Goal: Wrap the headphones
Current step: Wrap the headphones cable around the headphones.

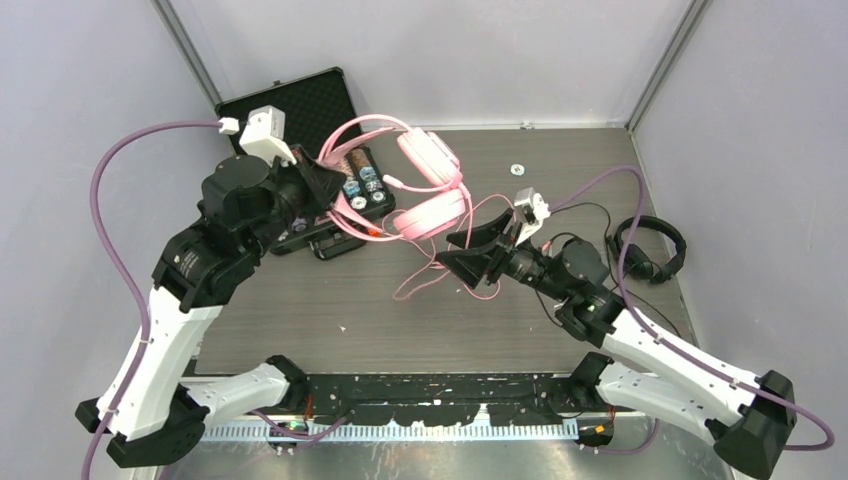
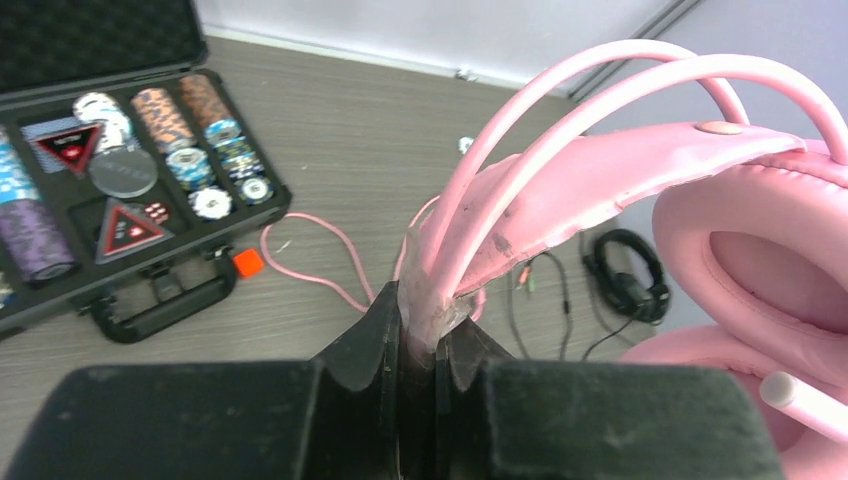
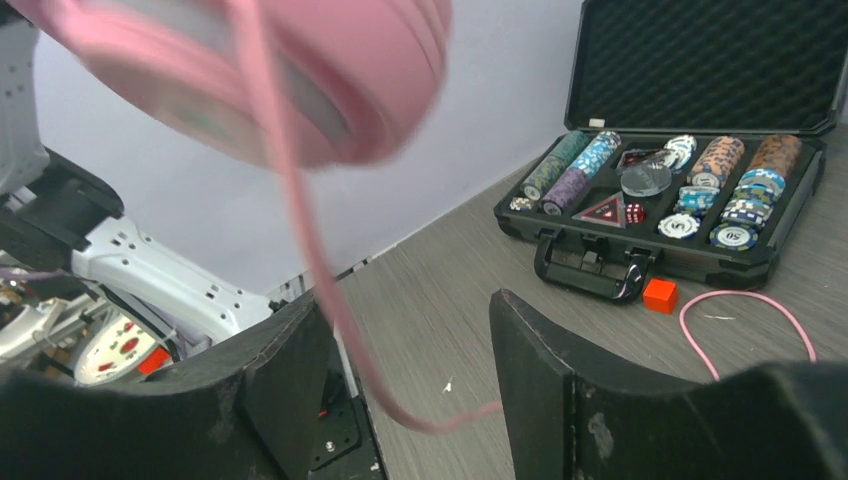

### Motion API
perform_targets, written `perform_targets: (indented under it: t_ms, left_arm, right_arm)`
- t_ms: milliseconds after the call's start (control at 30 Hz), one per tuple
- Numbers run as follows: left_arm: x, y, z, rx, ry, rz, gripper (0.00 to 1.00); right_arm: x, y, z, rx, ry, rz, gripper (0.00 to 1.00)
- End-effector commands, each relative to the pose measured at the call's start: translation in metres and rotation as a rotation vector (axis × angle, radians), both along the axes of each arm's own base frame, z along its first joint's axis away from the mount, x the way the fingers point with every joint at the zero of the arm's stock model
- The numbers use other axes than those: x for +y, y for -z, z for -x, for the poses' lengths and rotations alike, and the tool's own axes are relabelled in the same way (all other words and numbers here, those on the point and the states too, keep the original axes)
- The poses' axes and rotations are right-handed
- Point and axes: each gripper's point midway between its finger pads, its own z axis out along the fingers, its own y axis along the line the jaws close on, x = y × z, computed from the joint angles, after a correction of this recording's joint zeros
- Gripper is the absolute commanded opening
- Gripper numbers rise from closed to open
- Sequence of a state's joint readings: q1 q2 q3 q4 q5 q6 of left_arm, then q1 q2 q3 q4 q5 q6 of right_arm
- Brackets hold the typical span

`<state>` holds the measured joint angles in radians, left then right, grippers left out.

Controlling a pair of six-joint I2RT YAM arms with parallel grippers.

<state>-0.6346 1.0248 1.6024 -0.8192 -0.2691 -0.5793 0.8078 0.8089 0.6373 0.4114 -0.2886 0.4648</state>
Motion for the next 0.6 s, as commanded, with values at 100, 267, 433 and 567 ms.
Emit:
perform_targets:
  t_ms: [100, 267, 433, 567]
  left_arm:
    - [-0.02, -0.072, 0.01, -0.146, 0.077, 0.334, 0.0]
    - [-0.031, -0.076, 0.011, -0.129, 0.115, 0.396, 0.0]
    - [-0.04, -0.077, 0.011, -0.119, 0.146, 0.455, 0.0]
    - [-0.043, -0.079, 0.012, -0.115, 0.158, 0.473, 0.0]
  right_arm:
    - [0.014, -0.004, 0.003, -0.126, -0.042, -0.062, 0.57]
    - [0.022, 0.008, 0.002, -0.132, -0.043, -0.088, 0.57]
    - [0.034, 0.017, 0.004, -0.177, -0.032, -0.08, 0.6]
    - [0.036, 0.024, 0.002, -0.199, -0.019, -0.082, 0.57]
